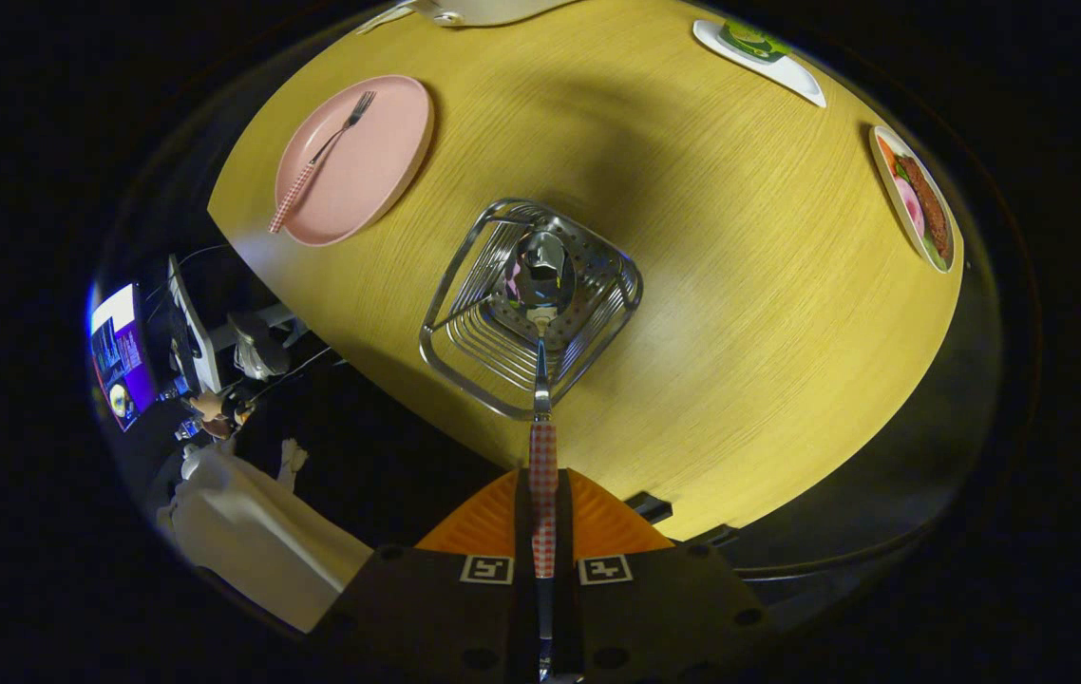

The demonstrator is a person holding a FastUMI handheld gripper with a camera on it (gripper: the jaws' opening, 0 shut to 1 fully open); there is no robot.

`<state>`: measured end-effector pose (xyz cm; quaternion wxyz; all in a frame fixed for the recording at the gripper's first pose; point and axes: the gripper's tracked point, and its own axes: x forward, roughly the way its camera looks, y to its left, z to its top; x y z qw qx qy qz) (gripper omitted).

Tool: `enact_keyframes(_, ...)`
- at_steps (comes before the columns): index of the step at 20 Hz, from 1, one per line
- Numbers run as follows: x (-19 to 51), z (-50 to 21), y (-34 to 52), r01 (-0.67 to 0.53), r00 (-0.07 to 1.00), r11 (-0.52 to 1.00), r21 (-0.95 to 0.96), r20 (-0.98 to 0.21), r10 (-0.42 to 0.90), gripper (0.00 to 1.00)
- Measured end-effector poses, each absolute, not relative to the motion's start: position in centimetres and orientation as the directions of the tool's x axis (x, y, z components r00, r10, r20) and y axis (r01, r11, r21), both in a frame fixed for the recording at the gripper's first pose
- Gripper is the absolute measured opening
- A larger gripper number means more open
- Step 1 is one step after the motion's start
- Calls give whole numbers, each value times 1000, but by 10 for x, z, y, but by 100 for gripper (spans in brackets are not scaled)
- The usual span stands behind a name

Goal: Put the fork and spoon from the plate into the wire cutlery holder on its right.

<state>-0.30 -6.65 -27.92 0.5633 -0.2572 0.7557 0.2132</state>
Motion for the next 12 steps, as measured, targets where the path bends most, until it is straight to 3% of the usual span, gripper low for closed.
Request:
enact_keyframes(4,5,-286,-53,-599,-255,799,48,-958,-133,14)
enact_keyframes(6,4,-286,-50,-595,-259,801,56,-958,-125,21)
enact_keyframes(7,7,-286,-48,-602,-242,797,53,-963,-119,29)
enact_keyframes(8,9,-285,-47,-614,-223,788,49,-968,-113,30)
enact_keyframes(12,5,-275,-46,-633,-165,773,47,-983,-76,53)
